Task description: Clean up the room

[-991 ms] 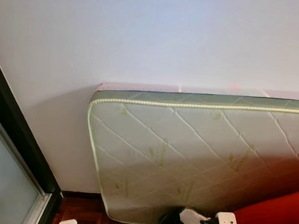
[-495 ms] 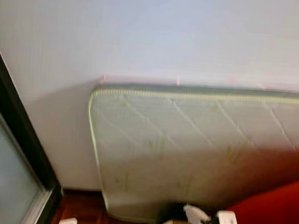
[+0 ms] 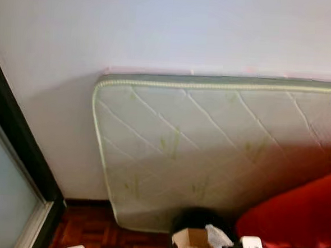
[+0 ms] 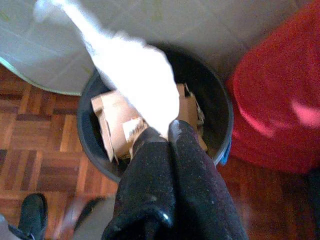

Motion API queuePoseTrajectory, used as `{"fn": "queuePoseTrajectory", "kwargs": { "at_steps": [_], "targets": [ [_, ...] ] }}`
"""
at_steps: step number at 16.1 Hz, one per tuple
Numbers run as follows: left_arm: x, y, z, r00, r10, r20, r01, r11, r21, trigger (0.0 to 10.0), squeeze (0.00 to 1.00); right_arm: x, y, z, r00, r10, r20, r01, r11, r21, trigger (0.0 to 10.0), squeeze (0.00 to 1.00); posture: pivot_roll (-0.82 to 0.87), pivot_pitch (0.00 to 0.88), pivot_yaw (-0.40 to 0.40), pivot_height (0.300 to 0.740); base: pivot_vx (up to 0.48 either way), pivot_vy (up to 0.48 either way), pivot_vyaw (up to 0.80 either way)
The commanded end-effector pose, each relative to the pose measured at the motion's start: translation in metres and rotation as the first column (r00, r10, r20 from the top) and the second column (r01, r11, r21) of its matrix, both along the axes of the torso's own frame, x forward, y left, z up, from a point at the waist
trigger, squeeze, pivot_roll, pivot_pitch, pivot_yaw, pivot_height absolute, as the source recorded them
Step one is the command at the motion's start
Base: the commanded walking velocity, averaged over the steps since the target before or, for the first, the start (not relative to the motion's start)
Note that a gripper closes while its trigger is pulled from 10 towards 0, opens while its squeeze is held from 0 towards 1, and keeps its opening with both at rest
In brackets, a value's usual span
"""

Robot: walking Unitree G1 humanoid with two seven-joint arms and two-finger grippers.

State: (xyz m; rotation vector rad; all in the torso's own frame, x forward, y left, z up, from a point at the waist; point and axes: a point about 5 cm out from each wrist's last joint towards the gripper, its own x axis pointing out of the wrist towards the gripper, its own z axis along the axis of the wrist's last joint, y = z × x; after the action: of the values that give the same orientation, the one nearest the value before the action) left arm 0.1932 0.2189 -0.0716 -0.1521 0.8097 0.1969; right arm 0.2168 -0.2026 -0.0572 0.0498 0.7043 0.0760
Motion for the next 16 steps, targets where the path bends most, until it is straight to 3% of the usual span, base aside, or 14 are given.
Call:
{"fn": "queuePoseTrajectory", "kwargs": {
  "at_steps": [1,14,16],
  "targets": [
    [-0.003,0.002,-0.001,1.0,0.004,-0.005,-0.004,1.0,-0.005,10.0,0.0,-0.001,-0.001,0.0,1.0,0.008,0.001,-0.008,1.0,-0.005,10.0,0.0,-0.04,0.101,-0.018,0.642,0.0,0.0,0.0],
    [-0.013,0.003,-0.004,1.0,0.015,0.007,-0.015,1.0,-0.015,10.0,0.0,-0.011,0.0,-0.004,0.997,0.072,0.0,-0.072,0.997,-0.021,10.0,0.0,-0.02,0.15,-0.04,0.642,0.0,0.0,0.0],
    [-0.017,0.003,-0.006,1.0,0.021,0.021,-0.021,1.0,-0.017,10.0,0.0,-0.016,0.001,-0.006,0.993,0.121,-0.006,-0.121,0.993,-0.016,10.0,0.0,0.0,0.171,-0.053,0.642,0.0,0.0,0.0]
  ]
}}
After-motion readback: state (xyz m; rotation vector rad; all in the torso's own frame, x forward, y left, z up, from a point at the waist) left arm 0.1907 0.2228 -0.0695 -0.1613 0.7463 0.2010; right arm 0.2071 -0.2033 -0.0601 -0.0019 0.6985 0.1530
